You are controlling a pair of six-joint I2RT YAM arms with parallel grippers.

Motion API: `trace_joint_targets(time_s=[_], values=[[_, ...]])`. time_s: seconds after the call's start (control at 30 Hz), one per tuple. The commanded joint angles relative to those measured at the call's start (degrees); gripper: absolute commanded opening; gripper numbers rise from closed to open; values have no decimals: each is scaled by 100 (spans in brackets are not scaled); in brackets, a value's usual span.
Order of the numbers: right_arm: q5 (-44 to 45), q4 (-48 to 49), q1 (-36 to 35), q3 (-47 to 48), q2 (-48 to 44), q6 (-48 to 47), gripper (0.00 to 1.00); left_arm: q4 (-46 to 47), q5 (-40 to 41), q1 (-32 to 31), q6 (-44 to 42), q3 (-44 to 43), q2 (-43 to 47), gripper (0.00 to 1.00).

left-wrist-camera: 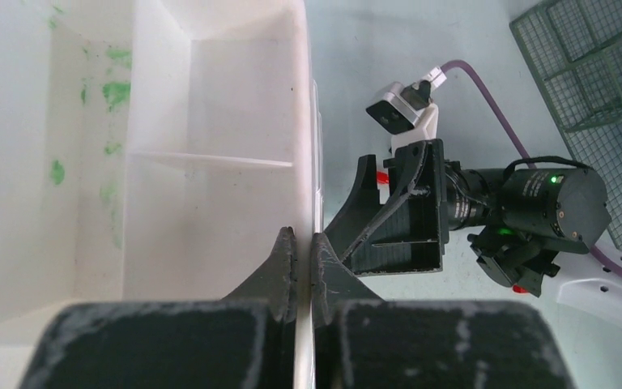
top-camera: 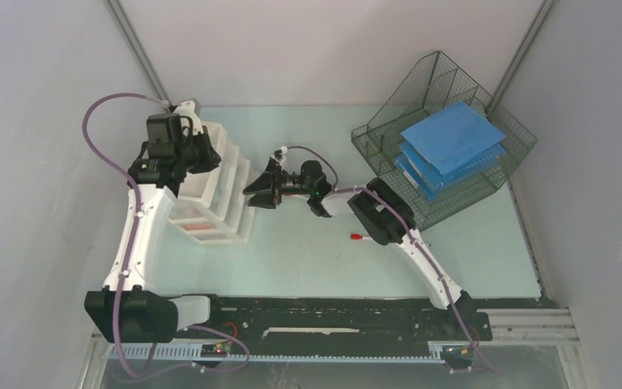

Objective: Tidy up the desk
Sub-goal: Open the drawer in the storage box.

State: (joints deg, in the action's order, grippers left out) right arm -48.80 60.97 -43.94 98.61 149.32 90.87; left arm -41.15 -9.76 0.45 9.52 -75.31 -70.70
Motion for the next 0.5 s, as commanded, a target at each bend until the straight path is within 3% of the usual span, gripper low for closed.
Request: trace_joint_targets(time_s=[0.0, 0.47], values=[[-25, 1188, 27, -13, -263, 421, 73, 569, -213, 196, 125, 157, -5, 0], [-128, 1695, 423, -762, -664, 542, 69, 574, -163, 309, -32, 359, -480, 0]])
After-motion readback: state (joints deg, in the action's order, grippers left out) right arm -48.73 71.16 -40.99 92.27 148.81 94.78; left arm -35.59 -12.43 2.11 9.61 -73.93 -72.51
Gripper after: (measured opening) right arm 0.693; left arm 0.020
